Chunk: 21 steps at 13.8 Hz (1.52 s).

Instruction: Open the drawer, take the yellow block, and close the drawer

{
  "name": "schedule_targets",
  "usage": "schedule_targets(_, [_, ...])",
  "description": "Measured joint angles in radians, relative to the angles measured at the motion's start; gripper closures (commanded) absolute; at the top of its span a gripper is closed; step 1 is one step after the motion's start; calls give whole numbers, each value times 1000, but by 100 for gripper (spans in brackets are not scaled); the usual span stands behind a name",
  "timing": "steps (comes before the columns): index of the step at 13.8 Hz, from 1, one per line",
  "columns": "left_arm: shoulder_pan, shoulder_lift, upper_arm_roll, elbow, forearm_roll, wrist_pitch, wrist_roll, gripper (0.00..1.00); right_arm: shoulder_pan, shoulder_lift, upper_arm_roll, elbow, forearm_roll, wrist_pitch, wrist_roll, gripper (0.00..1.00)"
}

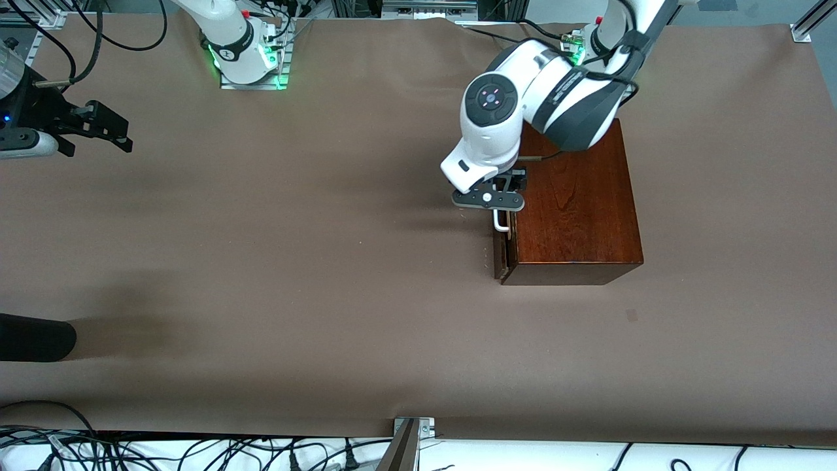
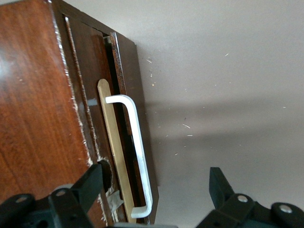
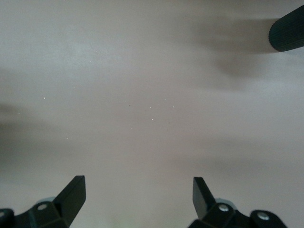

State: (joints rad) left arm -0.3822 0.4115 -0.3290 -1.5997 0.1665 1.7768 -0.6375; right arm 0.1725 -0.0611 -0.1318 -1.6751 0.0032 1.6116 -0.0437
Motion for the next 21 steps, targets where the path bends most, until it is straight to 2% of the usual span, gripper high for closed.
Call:
schedule_targets(9, [-63,106,0,-1,116,41,-143,0,0,2,0,0,0,0,0,0])
schedule_targets(18, [-69,152,1,-11,146,42,-198,0,0,5,-3,0,0,0,0,0])
schedule_targets(21, [-91,161,1,-30,188,42,-227,0,0,5,-4,0,0,0,0,0])
